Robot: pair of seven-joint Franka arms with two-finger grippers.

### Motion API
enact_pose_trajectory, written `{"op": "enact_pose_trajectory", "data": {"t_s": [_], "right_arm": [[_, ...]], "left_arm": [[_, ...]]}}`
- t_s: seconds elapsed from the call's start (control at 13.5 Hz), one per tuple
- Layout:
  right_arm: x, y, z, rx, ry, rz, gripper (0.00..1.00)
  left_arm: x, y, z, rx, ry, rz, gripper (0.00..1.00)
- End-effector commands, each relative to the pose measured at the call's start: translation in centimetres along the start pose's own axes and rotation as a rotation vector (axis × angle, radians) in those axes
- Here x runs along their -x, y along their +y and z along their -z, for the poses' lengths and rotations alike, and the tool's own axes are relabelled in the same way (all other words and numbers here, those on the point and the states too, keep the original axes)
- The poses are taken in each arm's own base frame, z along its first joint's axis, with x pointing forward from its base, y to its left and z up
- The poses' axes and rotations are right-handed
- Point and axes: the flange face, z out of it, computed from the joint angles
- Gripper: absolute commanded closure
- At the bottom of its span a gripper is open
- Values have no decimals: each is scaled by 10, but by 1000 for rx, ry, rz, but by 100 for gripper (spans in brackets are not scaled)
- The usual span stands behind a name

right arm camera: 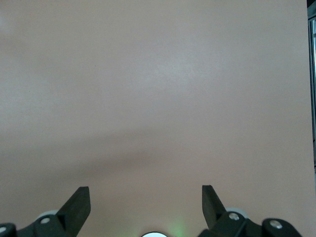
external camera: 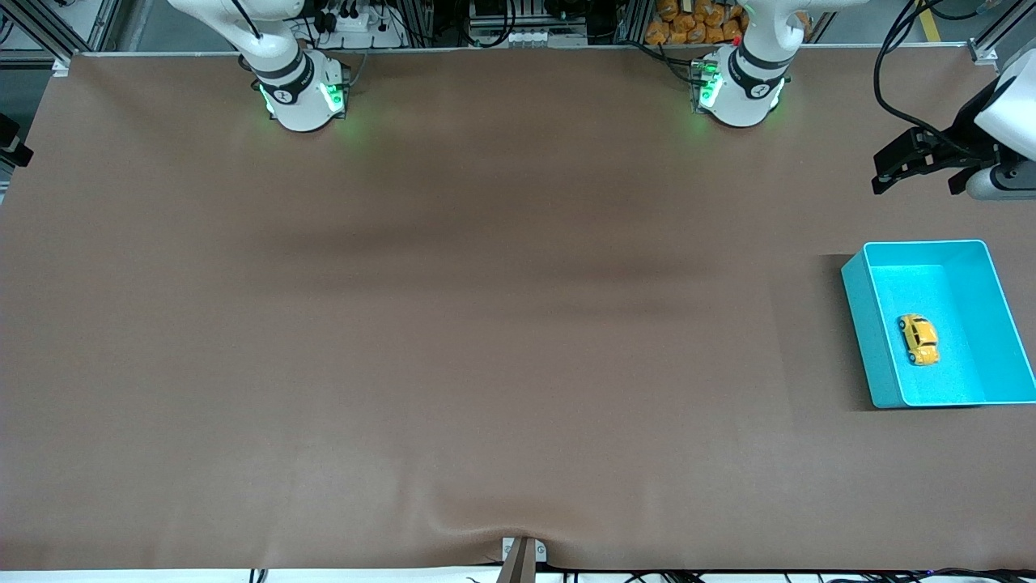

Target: Wind and store yellow beetle car

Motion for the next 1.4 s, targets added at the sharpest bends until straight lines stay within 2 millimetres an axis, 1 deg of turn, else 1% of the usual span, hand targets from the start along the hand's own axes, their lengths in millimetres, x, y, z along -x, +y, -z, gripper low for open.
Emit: {"op": "enact_pose_trajectory", "data": {"t_s": [0.0, 0.37, 0.96, 1.33], "right_arm": [[5, 3, 7, -2, 5, -8, 0], [4, 4, 7, -2, 5, -11, 0], [5, 2, 7, -3, 7, -9, 0], [5, -7, 8, -22, 4, 12, 0]], "left_arm": [[-1, 0, 5, -21, 10, -17, 0], [1, 2, 9, -21, 18, -56, 0], [2, 2, 11, -21, 19, -58, 0], [2, 3, 10, -21, 18, -60, 0]]}}
